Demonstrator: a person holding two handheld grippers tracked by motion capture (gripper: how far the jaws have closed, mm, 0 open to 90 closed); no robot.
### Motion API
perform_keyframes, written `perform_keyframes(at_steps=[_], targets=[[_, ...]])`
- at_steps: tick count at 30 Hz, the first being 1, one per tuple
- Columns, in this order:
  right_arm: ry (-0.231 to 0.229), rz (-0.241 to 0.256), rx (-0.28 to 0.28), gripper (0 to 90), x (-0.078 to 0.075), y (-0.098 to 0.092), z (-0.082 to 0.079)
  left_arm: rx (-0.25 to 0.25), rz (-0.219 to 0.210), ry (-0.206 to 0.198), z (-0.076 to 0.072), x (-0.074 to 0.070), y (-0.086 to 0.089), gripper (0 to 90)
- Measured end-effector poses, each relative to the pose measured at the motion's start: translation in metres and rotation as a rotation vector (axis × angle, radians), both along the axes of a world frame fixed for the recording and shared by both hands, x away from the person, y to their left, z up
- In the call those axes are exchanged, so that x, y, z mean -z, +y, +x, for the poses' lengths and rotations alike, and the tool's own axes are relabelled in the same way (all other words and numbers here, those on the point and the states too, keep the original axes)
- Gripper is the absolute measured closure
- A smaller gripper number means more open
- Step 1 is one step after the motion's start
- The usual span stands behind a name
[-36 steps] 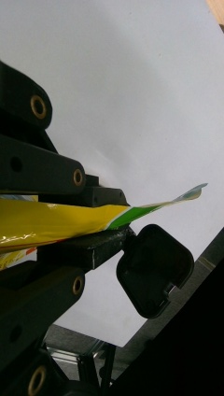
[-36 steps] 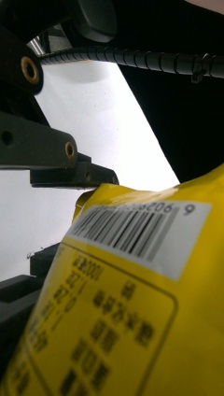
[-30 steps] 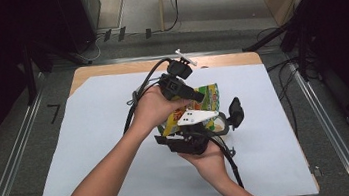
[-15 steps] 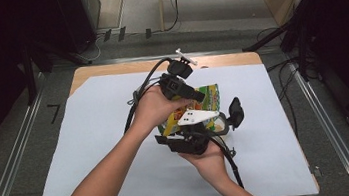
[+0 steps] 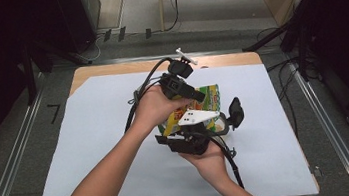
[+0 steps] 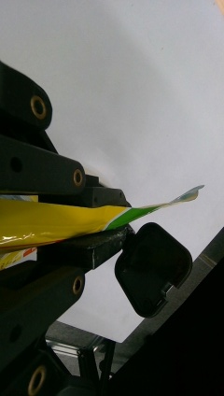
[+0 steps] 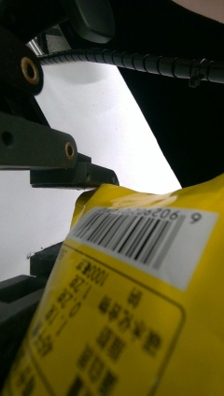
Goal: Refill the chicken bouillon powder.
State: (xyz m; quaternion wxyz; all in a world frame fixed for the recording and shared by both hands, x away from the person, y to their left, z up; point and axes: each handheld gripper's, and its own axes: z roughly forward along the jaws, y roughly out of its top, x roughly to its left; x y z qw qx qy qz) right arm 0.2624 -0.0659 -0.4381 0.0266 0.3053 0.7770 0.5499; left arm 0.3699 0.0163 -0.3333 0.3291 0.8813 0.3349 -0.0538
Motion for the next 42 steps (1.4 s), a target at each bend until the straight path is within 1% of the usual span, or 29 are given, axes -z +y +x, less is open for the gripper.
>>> perform_keyframes(at_steps=[3,11,15,26,29,35,37,40,41,42], targets=[[0.001,0.004,0.002,66.4,0.0,-0.001,0.0,-0.002,0.0,0.004,0.0,0.0,-0.001,79.7],[0.009,0.012,0.01,66.4,-0.001,-0.004,-0.001,0.012,0.009,0.01,0.001,-0.001,-0.007,79.5],[0.02,0.016,0.015,66.4,-0.001,-0.006,-0.001,0.018,0.014,0.012,0.002,-0.001,-0.011,79.4],[0.022,0.01,0.026,66.2,0.001,-0.007,-0.001,0.027,0.014,0.003,0.0,0.001,-0.012,79.4],[0.022,0.011,0.023,65.8,0.001,-0.007,-0.001,0.023,0.006,0.0,0.0,0.0,-0.012,79.3],[0.016,0.017,0.023,66.4,-0.001,-0.008,-0.001,0.024,0.006,-0.005,-0.002,-0.003,-0.013,79.0],[0.014,0.021,0.022,66.5,-0.002,-0.008,-0.001,0.029,0.015,-0.007,-0.002,-0.004,-0.014,79.0],[0.022,0.019,0.02,66.6,0.0,-0.008,-0.001,0.03,0.032,-0.016,-0.002,-0.002,-0.016,79.0],[0.022,0.01,0.022,66.9,0.0,-0.007,-0.001,0.03,0.033,-0.016,-0.002,-0.001,-0.015,79.1],[0.023,0.008,0.022,67.0,0.001,-0.008,0.0,0.025,0.026,-0.013,-0.002,0.0,-0.014,79.1]])
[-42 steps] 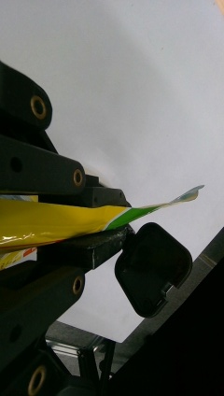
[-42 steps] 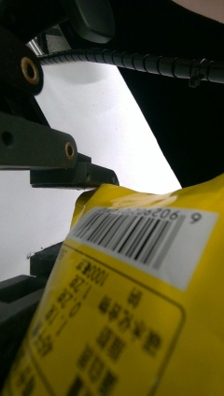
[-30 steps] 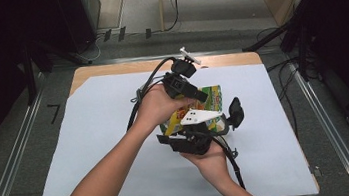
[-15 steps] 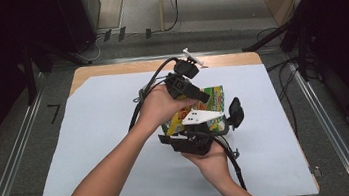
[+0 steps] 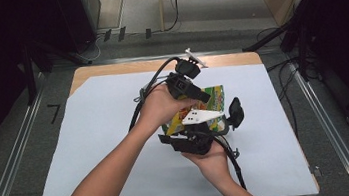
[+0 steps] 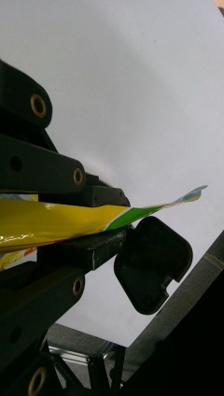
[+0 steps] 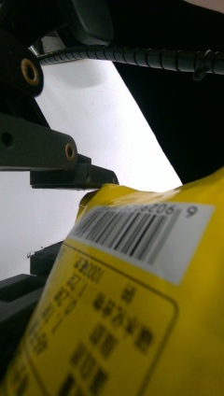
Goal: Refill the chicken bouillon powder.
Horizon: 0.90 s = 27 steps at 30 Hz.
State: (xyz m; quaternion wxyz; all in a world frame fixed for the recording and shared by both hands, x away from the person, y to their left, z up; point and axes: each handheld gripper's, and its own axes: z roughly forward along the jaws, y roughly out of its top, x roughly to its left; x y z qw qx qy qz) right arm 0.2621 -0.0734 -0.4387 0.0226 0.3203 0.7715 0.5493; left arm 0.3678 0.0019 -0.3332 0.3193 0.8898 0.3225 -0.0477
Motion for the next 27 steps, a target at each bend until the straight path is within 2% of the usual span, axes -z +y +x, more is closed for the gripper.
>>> perform_keyframes(at_steps=[4,14,27], targets=[[-0.003,-0.011,-0.003,67.0,0.0007,0.001,-0.0003,-0.002,-0.008,0.004,0.0001,0.0011,0.0031,79.1],[-0.013,0.009,-0.001,67.2,-0.0044,0.0006,-0.0023,0.002,-0.012,-0.009,-0.0026,-0.0061,0.0021,79.0],[-0.007,-0.012,-0.009,67.3,-0.0002,0.0022,-0.0008,-0.006,-0.018,-0.001,-0.0011,0.0004,0.0054,79.0]])
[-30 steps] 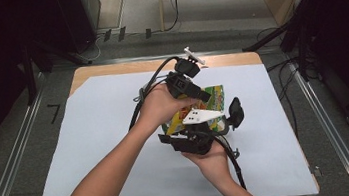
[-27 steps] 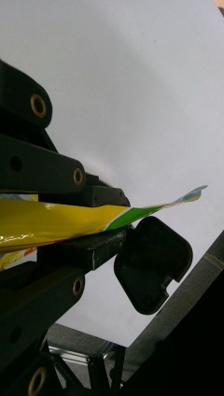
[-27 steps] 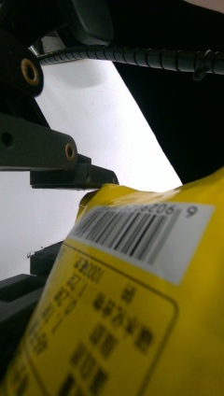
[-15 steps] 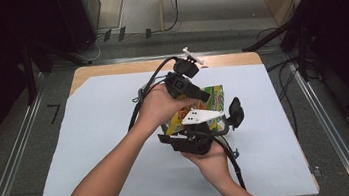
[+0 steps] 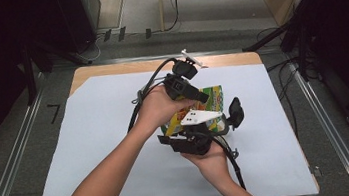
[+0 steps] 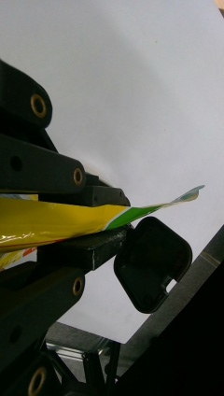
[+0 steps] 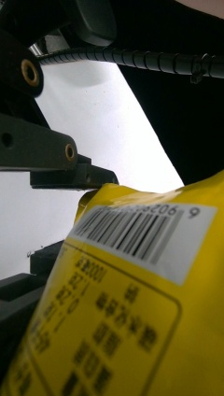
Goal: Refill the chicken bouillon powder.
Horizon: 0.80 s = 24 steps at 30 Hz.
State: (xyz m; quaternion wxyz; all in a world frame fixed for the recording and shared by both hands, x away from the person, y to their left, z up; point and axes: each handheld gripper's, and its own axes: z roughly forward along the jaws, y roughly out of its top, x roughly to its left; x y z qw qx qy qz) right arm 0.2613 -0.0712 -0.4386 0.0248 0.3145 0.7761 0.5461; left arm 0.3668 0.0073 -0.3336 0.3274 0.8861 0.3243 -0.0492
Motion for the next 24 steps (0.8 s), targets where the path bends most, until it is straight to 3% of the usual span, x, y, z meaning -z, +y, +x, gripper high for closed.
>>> perform_keyframes(at_steps=[9,17,24], targets=[[-0.016,0.007,0.0,67.3,-0.0033,-0.0003,-0.0013,0.004,-0.003,-0.013,-0.0023,-0.0056,-0.0001,78.6],[-0.005,-0.007,-0.003,67.4,0.0016,0.001,-0.0006,0.002,0.007,0.003,-0.0005,0.0019,0.0013,78.8],[-0.004,-0.001,0.001,67.4,0.0004,0.0003,-0.0002,-0.001,-0.002,0.003,-0.0003,-0.0005,0.0001,78.6]])
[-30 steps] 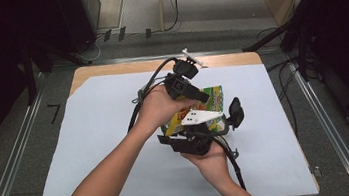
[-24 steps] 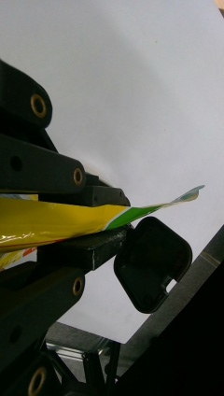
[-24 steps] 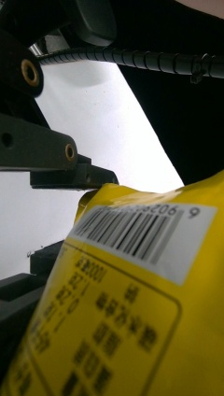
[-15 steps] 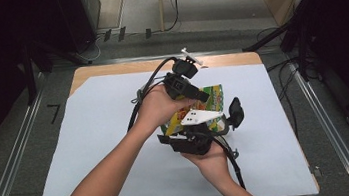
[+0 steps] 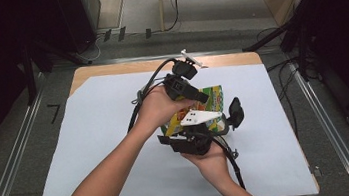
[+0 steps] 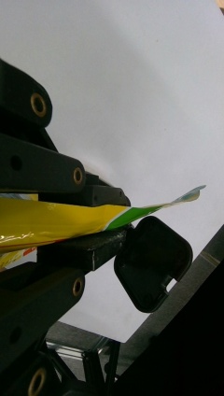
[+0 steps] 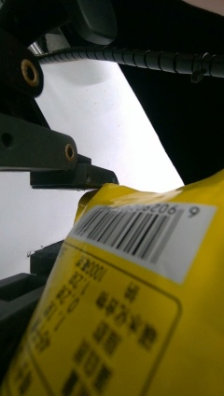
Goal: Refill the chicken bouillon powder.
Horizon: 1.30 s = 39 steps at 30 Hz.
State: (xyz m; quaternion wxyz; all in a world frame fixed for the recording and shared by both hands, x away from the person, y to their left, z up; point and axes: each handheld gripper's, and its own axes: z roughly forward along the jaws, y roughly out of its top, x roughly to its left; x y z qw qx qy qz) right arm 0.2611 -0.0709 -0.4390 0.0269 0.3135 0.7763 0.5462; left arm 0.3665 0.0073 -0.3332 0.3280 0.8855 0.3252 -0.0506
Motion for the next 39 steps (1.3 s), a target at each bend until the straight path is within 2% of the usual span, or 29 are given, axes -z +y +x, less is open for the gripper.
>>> perform_keyframes(at_steps=[8,13,16,19,31,34,39], targets=[[-0.017,0.005,0.0,67.4,-0.004,-0.002,0.0,0.007,-0.001,-0.013,-0.001,-0.006,-0.001,78.5],[0.0,0.009,-0.004,67.4,0.0,-0.001,0.001,0.004,0.014,-0.003,0.0,0.001,-0.002,78.4],[0.005,-0.009,-0.001,67.5,0.003,-0.001,0.002,0.001,0.003,0.009,0.001,0.004,-0.001,78.7],[0.008,-0.006,0.001,67.5,0.002,-0.001,0.003,0.001,0.003,0.008,0.001,0.004,-0.002,78.9],[0.002,0.027,-0.006,67.4,-0.008,-0.003,0.001,0.008,0.014,-0.004,0.0,-0.009,-0.006,78.4],[0.011,0.034,-0.008,67.5,-0.004,-0.003,0.001,0.008,0.029,-0.003,-0.001,-0.004,-0.005,78.3],[0.02,0.016,-0.008,66.7,0.005,-0.001,0.001,-0.002,0.002,0.012,-0.001,0.007,0.004,78.7]])
